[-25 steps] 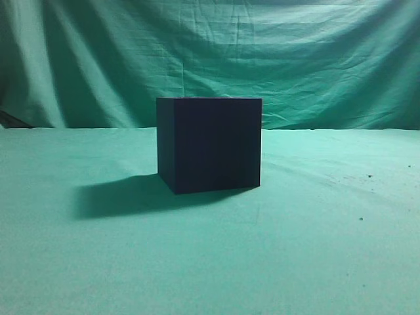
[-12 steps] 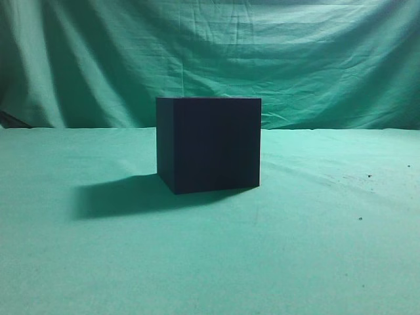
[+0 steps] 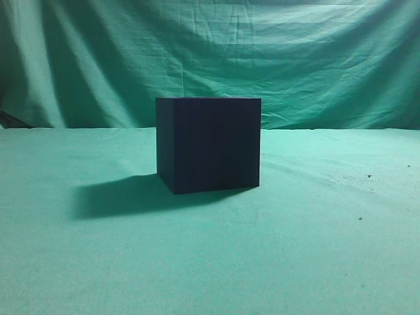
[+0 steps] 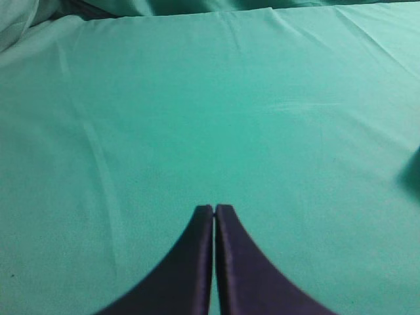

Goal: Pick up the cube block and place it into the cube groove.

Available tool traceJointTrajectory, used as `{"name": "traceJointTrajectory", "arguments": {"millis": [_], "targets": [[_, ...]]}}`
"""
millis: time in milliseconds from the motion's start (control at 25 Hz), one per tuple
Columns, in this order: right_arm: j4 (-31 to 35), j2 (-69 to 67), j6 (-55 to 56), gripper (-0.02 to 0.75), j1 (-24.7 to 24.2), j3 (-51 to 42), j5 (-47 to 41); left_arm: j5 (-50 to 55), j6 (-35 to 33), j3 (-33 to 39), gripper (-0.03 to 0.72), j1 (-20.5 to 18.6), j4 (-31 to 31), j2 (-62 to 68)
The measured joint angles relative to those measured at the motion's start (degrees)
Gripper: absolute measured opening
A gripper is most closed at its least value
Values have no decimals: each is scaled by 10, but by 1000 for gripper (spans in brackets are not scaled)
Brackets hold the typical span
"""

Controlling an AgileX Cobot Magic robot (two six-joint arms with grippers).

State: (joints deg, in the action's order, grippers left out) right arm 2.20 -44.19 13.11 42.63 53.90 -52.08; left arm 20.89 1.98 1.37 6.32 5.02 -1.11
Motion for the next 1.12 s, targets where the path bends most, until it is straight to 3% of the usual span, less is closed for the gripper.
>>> {"name": "traceJointTrajectory", "arguments": {"millis": [320,520,960,1120], "targets": [[-10,86,-111,0,0,-39,-1,0,0,0,0,0,0,0],[-25,158,-134,0,-17,-120,78,0,0,0,0,0,0,0],[-41,360,-139,0,-270,-403,292,0,0,0,0,0,0,0],[-19,407,-139,0,-339,-491,344,0,0,0,0,0,0,0]]}}
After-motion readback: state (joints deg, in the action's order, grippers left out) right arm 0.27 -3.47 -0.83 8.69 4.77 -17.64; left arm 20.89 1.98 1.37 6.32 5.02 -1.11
